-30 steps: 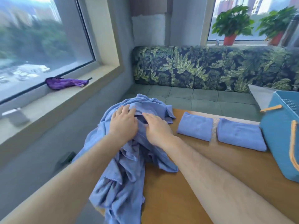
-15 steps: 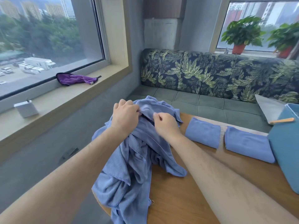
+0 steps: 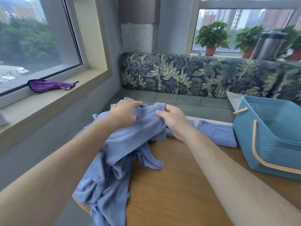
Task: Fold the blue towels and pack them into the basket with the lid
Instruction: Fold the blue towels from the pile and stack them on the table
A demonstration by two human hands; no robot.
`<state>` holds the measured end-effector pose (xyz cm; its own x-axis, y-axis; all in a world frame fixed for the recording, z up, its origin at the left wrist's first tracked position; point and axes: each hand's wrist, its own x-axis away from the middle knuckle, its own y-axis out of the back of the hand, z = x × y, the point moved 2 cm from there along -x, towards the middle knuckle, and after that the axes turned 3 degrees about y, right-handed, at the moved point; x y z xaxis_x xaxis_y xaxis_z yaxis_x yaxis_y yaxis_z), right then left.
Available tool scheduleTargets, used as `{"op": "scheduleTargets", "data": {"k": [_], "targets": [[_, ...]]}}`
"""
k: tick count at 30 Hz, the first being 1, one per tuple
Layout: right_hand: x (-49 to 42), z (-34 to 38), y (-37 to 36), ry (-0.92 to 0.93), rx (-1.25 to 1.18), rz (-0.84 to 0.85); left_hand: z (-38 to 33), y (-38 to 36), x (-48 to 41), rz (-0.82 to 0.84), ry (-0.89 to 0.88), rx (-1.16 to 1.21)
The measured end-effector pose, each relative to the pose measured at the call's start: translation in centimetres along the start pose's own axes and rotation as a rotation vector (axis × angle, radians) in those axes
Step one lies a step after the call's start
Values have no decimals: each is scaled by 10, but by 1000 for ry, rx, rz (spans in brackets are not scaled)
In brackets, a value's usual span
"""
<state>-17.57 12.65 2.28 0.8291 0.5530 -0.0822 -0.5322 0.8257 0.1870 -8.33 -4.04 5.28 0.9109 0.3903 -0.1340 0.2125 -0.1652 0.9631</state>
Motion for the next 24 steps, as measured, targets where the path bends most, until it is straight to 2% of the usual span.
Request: {"op": "scheduleTargets", "data": {"k": [3,5,6,9,12,15,17,21,24], "targets": [[19,9,40,35,50,5,-35,-11,-1,144,23,100],[30,7,70,16,76,-19,-56,-21,-4,152,-75,214],[37,7,86,6,86,-55,-64,-23,-7,104,-89,253],[52,0,134,-54,160,-292,-90,-19,-13,-37,-79,394],[69,-7,167,-92,182,-490,-124,-14,-11,-76,-133,438],[80,-8,168,11,142,-398,-162,-18,-3,-56,-170,567],[84,-9,158,55,125,-305,-182,-27,5,44,-198,685],[89,-22,163,66,175,-326,-190,-45,19,286,-204,1024],[96,-35,172,30,117,-323,-179,-65,28,286,-117,1070]]}}
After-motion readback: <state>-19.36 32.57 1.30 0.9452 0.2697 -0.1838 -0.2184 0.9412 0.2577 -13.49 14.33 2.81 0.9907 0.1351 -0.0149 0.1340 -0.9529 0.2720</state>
